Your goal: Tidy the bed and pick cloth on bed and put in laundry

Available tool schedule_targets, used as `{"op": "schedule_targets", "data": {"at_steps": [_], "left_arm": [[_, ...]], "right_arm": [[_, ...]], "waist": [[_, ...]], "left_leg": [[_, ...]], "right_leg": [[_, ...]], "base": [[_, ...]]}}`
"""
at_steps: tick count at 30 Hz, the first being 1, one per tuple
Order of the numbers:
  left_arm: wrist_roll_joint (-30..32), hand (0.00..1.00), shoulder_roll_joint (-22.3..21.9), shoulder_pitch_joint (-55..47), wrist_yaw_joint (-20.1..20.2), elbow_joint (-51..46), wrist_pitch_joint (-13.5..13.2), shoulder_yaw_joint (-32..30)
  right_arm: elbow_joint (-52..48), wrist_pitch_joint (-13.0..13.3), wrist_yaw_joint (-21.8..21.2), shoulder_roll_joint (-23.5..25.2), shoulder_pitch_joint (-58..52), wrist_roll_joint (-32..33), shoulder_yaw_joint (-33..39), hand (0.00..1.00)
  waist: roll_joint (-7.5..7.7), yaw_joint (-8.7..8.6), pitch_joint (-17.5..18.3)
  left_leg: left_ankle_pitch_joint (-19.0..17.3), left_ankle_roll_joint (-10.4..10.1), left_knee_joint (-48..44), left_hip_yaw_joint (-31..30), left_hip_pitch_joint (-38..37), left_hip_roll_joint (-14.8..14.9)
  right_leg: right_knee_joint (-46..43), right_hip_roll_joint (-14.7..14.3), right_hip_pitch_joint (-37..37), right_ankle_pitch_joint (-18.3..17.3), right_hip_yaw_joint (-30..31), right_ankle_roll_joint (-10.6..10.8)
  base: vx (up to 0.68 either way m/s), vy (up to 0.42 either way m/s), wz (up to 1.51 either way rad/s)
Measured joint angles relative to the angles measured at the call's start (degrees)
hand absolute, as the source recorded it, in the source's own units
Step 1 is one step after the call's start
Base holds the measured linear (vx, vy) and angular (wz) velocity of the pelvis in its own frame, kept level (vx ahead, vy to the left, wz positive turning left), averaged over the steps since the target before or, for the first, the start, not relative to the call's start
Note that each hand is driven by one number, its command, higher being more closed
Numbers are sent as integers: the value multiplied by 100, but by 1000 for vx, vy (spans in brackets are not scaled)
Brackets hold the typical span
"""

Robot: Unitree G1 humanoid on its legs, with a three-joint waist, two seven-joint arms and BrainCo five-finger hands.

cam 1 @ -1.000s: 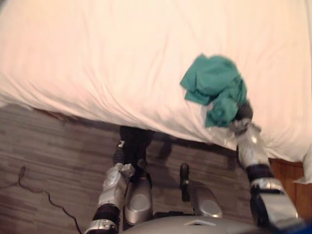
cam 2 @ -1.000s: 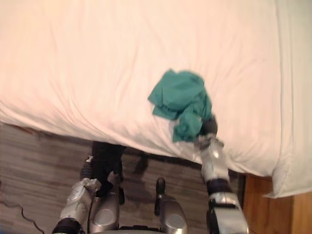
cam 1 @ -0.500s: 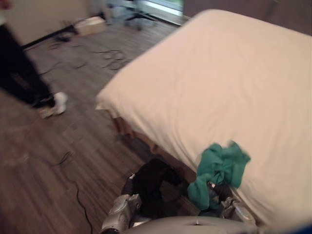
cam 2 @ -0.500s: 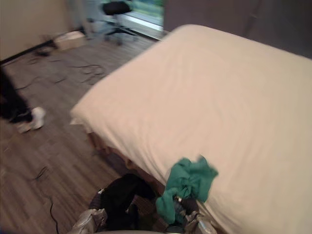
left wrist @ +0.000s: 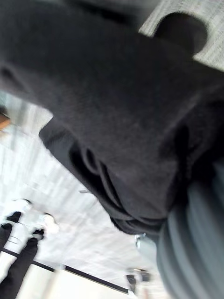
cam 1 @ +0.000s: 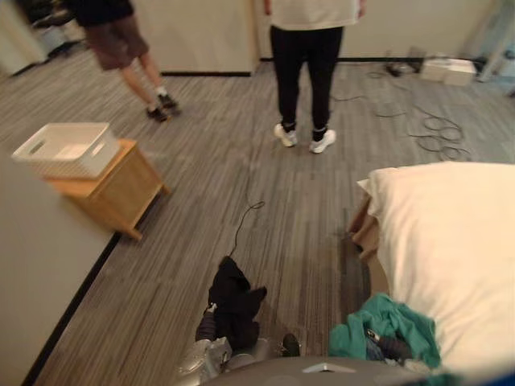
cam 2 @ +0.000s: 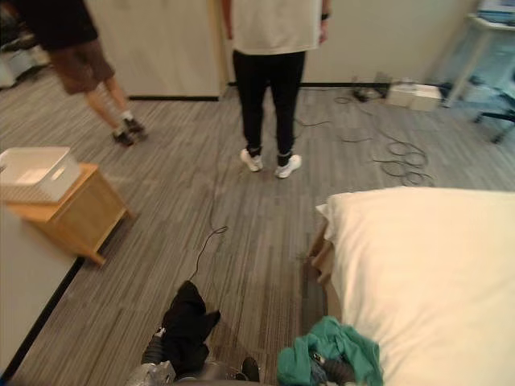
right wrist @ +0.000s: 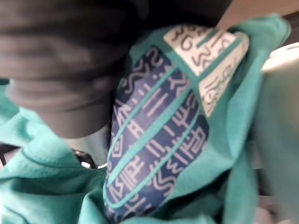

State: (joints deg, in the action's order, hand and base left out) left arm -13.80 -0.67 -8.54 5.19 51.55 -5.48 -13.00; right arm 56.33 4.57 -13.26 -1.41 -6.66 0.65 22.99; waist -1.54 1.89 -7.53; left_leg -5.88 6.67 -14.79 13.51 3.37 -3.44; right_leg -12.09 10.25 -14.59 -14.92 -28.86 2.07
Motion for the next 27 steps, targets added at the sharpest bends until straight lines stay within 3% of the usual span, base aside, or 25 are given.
{"op": "schedule_targets", "data": {"at_steps": [1, 4, 7, 9, 10, 12, 14, 16, 17, 20, 21, 27], "left_arm": [[-5, 100, -13, -29, 82, 116, -20, -39], [12, 100, 92, -111, 269, 209, -118, 39], [214, 100, 257, -45, 403, 387, -137, 234], [217, 100, 350, -10, 436, 425, -119, 329], [214, 100, 399, 2, 435, 432, -56, 439], [210, 100, 482, 30, 438, 451, 39, 581], [201, 100, 587, 127, 450, 568, 89, 616], [202, 100, 593, 156, 451, 598, 113, 578], [203, 100, 591, 154, 447, 597, 124, 460], [202, 100, 505, 142, 433, 596, 156, 214], [337, 100, 90, 90, 574, 568, -13, -67], [335, 100, 83, 107, 544, 567, 64, -89]], "right_arm": [[94, -125, -12, 32, -15, -155, 156, 100], [81, -341, -96, 64, 4, -494, 440, 100], [104, -418, -160, 97, -17, -543, 711, 100], [92, -366, -149, 121, -70, -452, 788, 100], [60, -305, -110, 131, -59, -303, 801, 100], [40, -282, -108, 141, -56, -233, 777, 100], [153, -190, -109, 144, -80, -3, 764, 100], [218, -172, -111, 133, -102, 87, 767, 100], [221, -175, -113, 149, -105, 95, 761, 100], [169, -175, -116, 161, -130, 106, 775, 100], [-77, -109, -230, 248, -438, 126, 596, 100], [-78, -109, -230, 249, -440, 132, 594, 100]], "waist": [[-46, -85, 5], [-13, -93, 33], [55, -110, -7], [121, -165, -93], [107, -229, -99], [47, -256, -102], [104, -267, -127], [197, -262, -109], [276, -258, -124], [263, -253, -111], [126, -241, -74], [126, -249, -72]], "left_leg": [[-50, -246, 165, 11, -220, 174], [447, -183, 1213, -53, -825, -182], [778, -149, 2023, -287, -1193, -323], [782, -132, 2073, -458, -1271, -344], [736, -91, 2074, -564, -1323, -308], [732, -87, 2074, -677, -1334, -237], [734, -92, 2074, -802, -1327, -143], [735, -96, 2074, -797, -1327, -182], [721, -96, 2074, -751, -1327, -264], [650, -112, 2075, -554, -1319, -260], [496, -367, 2085, -314, -1638, -140], [447, -372, 2085, -290, -1637, -116]], "right_leg": [[-77, 57, -121, -12, -65, 39], [-34, 252, -193, 126, -44, 261], [-302, 343, -174, 214, -85, 400], [-804, 460, -108, 220, -117, 398], [-1567, 543, 223, 284, 48, 201], [-1694, 337, 421, 159, 547, 149], [-1110, -101, 455, 3, 1147, 214], [-520, -260, 421, 80, 1334, 126], [-231, -250, 415, 360, 1357, 102], [-33, -246, 383, 331, 1389, 106], [408, -410, -141, 284, 1248, 119], [404, -420, -126, 285, 1274, 119]], "base": [[136, -64, 41], [34, 141, 15], [-15, 96, 26], [-56, 69, 43], [-58, 65, 38], [-32, 55, 43], [-3, 8, 50], [34, -23, 15], [49, -43, -9], [50, -34, -29], [10, -8, -7], [1, -2, -2]]}}
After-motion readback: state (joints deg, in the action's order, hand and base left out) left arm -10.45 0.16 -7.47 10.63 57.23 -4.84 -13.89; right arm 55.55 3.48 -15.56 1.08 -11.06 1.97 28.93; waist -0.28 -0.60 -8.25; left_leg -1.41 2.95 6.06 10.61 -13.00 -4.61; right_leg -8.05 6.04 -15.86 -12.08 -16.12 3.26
